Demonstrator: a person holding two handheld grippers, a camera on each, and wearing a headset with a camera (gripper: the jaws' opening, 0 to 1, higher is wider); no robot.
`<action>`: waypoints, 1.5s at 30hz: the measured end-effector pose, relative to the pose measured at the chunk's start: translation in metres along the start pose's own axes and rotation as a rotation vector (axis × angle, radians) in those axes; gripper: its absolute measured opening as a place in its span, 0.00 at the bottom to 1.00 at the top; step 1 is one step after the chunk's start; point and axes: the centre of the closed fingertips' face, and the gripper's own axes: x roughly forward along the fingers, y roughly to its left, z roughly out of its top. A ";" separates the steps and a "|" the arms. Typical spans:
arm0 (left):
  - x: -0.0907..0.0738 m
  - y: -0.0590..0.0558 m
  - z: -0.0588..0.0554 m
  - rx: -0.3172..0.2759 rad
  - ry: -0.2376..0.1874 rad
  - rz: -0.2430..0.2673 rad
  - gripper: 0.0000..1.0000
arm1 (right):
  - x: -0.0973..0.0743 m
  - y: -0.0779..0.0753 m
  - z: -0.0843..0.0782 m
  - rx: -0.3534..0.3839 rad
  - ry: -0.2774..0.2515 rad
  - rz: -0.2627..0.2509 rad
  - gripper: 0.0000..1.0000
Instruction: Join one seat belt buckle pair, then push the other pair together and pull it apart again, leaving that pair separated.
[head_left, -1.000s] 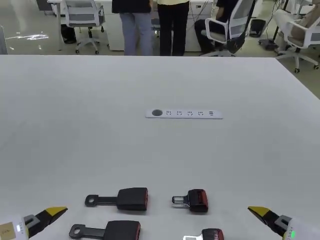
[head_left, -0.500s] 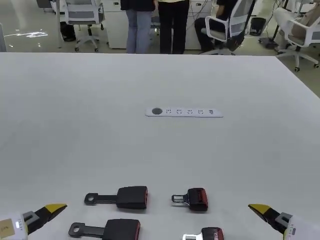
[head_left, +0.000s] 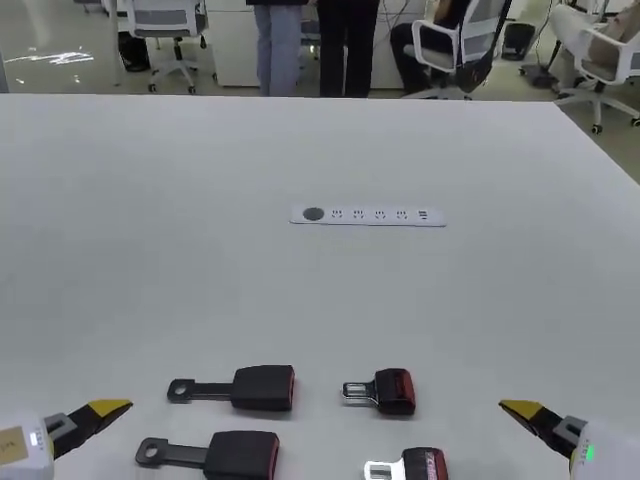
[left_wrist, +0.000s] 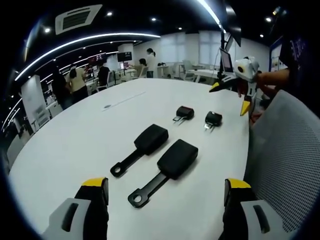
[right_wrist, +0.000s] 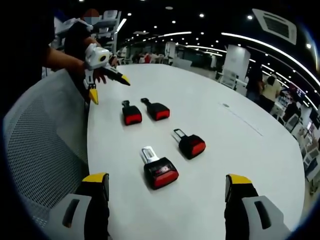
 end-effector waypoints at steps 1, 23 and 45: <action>0.000 0.000 0.000 0.001 0.002 0.000 0.98 | 0.000 0.000 0.000 0.000 0.001 0.002 0.98; 0.012 0.000 0.006 0.041 0.056 -0.053 0.91 | 0.005 -0.005 0.000 -0.031 0.031 0.052 0.93; 0.040 -0.001 0.008 0.173 0.149 -0.196 0.72 | 0.026 0.004 -0.006 -0.153 0.086 0.181 0.66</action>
